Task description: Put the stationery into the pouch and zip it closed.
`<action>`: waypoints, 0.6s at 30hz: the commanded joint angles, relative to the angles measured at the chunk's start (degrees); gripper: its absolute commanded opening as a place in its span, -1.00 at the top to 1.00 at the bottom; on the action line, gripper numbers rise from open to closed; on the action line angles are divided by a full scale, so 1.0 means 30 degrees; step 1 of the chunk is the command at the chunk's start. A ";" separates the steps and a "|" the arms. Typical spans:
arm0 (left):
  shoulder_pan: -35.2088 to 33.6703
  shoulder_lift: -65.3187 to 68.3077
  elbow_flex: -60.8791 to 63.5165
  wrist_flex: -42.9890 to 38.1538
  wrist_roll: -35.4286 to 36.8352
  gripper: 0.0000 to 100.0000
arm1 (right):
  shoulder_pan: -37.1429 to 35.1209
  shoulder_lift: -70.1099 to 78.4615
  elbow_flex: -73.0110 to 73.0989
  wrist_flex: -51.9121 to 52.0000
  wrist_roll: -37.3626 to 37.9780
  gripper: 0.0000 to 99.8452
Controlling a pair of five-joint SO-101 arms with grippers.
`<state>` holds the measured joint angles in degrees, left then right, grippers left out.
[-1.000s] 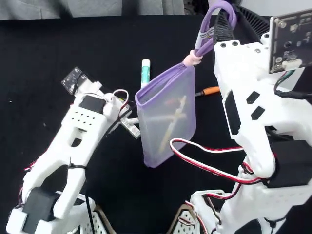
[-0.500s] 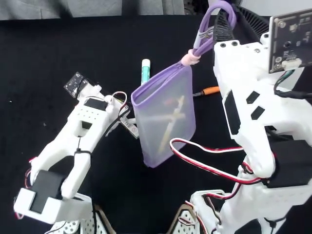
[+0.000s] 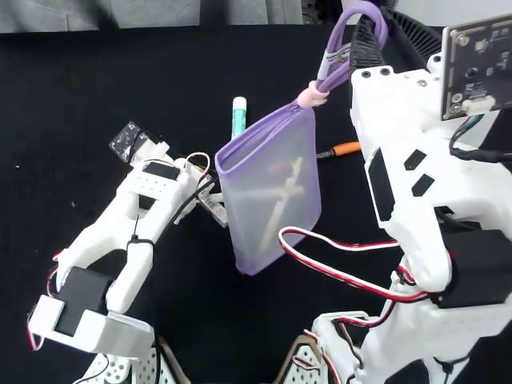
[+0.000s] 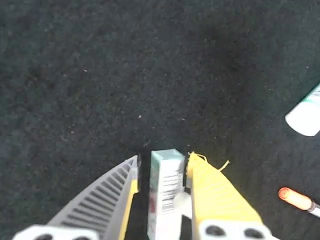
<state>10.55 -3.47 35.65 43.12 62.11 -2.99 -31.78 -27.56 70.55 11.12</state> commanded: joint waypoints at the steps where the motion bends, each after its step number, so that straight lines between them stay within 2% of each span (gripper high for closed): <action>1: 0.0630 -0.0117 -0.1216 -0.0264 0.0059 0.67 | 0.0205 -0.0337 -0.0718 0.0059 0.0147 0.97; 4: 0.0894 -0.0117 -0.1011 -0.0967 0.0000 0.67 | 0.0205 -0.0337 -0.0718 0.0059 0.0147 0.97; 8: 0.1070 -0.0117 0.0044 -0.2755 -0.1553 0.67 | 0.0205 -0.0337 -0.0718 0.0059 0.0147 0.97; 12: 0.0894 -0.0205 0.1626 -0.4601 -0.1670 0.67 | 0.0205 -0.0337 -0.0718 0.0059 0.0147 0.97; 16: 0.1070 -0.0322 0.2300 -0.4601 -0.1670 0.67 | 0.0205 -0.0337 -0.0718 0.0059 0.0147 0.97; 18: 0.1070 -0.0322 0.2066 -0.3780 -0.1670 0.67 | 0.0205 -0.0337 -0.0689 0.0059 0.0147 0.97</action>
<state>13.27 -3.47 42.59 30.20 57.80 -2.99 -31.78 -27.56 70.55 11.21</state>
